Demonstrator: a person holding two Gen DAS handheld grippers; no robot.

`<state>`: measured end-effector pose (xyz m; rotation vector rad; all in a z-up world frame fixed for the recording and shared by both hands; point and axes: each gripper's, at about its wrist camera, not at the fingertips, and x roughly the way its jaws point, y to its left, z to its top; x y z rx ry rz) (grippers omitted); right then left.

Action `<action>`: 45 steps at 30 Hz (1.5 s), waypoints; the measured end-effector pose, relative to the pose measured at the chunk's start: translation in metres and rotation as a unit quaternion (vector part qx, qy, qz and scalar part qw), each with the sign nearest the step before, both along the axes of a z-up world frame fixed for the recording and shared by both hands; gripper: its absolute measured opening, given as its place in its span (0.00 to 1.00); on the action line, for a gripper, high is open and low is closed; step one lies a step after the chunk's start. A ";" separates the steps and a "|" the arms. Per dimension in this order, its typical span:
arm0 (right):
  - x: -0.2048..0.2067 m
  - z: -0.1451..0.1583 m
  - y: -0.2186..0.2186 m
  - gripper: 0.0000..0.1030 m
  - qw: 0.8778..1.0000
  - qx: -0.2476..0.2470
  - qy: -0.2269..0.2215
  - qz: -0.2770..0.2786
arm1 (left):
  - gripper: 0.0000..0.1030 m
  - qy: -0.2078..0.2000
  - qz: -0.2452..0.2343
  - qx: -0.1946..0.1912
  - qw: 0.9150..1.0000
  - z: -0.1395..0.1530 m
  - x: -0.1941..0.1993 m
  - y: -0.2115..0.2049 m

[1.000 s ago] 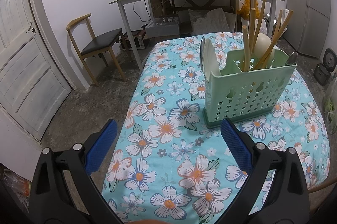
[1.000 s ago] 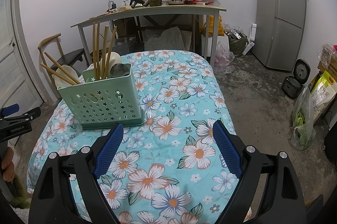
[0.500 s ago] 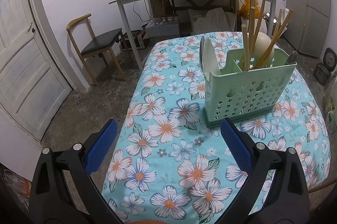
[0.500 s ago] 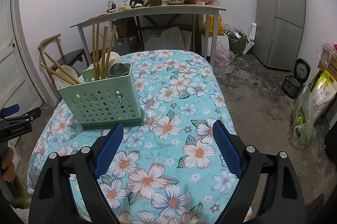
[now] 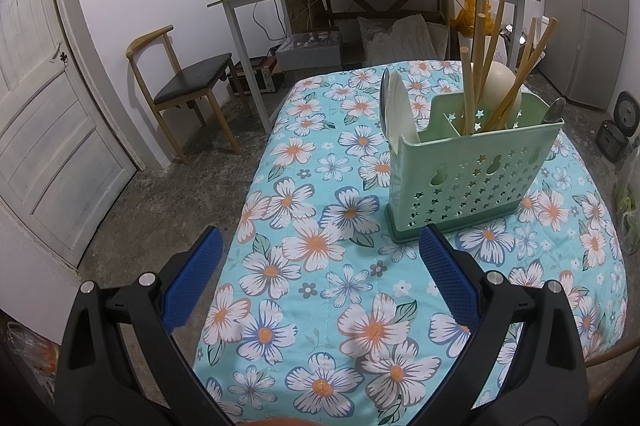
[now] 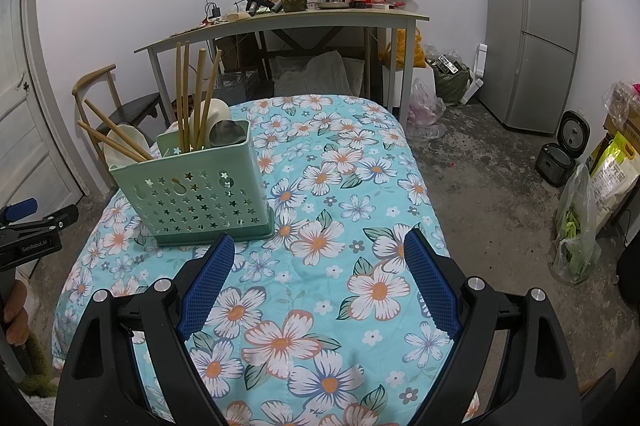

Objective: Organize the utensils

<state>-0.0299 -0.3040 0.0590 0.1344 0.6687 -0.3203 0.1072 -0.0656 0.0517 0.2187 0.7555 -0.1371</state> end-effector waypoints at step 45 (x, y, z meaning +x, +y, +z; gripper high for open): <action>0.001 0.001 0.003 0.82 1.000 0.001 -0.002 0.003 | 0.92 0.003 0.002 -0.003 1.000 0.000 0.001 0.001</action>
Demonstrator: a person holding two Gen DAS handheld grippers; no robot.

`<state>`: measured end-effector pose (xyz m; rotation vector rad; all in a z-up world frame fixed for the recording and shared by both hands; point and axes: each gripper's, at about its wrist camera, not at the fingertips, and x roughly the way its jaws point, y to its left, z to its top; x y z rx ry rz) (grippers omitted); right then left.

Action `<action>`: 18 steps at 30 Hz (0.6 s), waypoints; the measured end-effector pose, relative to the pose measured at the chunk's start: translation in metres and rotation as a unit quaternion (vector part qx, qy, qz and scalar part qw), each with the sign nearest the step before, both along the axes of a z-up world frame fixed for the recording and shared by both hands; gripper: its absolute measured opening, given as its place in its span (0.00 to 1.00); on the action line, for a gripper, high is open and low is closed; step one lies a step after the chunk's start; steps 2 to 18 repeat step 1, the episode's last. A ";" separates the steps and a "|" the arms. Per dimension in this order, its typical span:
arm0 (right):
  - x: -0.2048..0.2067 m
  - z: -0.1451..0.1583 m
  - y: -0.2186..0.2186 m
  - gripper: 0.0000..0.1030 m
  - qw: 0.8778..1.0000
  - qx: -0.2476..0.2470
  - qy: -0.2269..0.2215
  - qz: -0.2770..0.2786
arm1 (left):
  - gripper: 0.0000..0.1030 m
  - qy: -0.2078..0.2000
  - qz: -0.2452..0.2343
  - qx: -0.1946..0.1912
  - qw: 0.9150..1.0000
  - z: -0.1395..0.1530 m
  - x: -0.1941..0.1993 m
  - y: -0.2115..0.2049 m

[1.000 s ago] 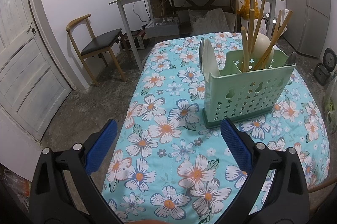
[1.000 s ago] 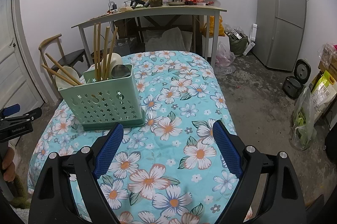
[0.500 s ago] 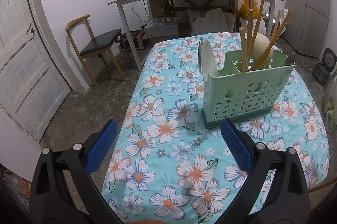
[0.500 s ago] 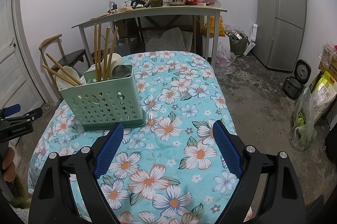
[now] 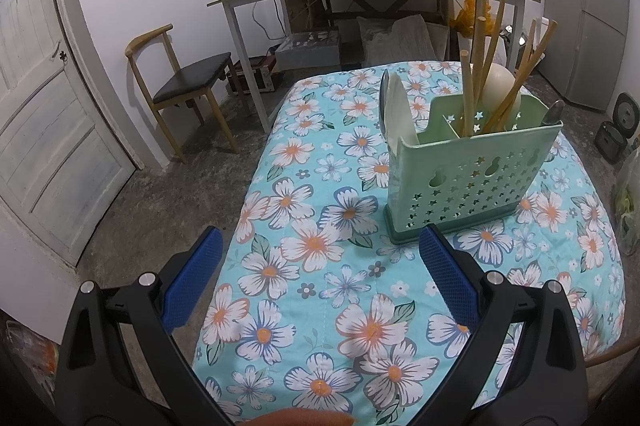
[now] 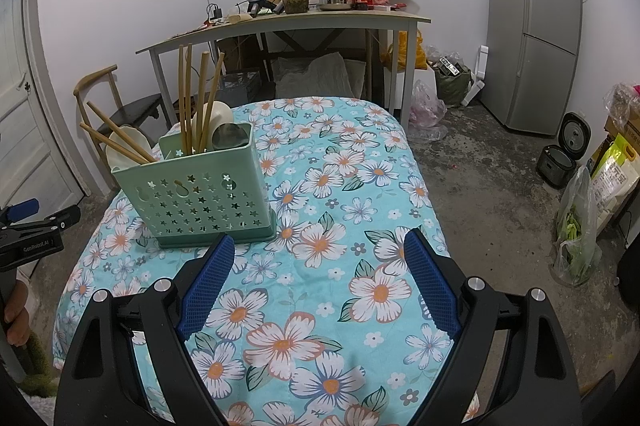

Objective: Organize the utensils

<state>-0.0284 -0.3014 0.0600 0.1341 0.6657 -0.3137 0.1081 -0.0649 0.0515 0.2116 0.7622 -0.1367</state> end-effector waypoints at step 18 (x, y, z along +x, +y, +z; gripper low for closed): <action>0.001 0.000 0.001 0.82 1.000 0.000 0.000 0.000 | 0.92 0.001 0.000 -0.001 1.000 0.000 0.000 0.000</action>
